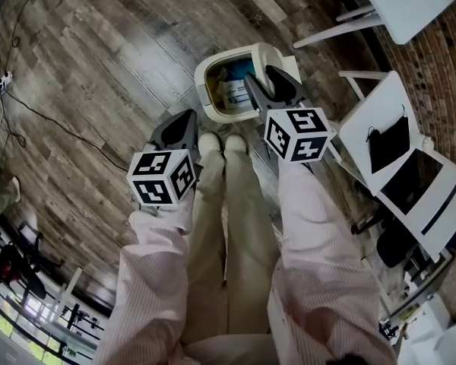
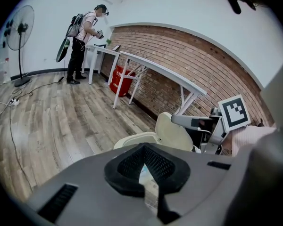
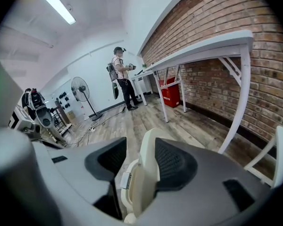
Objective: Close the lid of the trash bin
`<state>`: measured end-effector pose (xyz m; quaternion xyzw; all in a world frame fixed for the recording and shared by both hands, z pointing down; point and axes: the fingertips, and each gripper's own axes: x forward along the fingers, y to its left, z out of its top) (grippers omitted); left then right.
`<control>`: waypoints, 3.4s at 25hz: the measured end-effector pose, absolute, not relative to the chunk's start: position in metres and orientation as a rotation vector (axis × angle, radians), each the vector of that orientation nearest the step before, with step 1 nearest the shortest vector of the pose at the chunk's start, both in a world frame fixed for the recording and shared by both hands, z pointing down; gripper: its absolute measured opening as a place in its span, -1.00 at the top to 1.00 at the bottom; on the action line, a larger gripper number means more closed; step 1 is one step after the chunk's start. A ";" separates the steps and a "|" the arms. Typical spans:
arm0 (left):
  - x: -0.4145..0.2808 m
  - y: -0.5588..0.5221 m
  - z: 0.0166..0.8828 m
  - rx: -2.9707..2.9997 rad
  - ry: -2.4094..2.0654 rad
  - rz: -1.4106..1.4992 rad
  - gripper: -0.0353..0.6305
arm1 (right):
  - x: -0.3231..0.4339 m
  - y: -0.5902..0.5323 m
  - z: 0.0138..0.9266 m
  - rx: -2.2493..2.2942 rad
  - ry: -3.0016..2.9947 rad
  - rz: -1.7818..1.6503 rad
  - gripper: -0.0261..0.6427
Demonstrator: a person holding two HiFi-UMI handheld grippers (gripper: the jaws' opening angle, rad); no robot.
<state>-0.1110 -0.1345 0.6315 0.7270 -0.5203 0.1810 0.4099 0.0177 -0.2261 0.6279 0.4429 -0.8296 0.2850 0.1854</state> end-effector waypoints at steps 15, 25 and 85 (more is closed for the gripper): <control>-0.139 -0.116 0.655 1.802 -1.304 0.467 0.91 | -0.030 -0.211 0.662 1.176 -2.359 0.876 0.34; -0.148 -0.114 0.675 1.790 -1.302 0.458 0.92 | -0.055 -0.201 0.694 1.106 -2.372 0.996 0.34; -0.145 -0.136 0.737 1.736 -1.313 0.426 0.91 | -0.077 -0.172 0.805 0.885 -2.198 0.932 0.91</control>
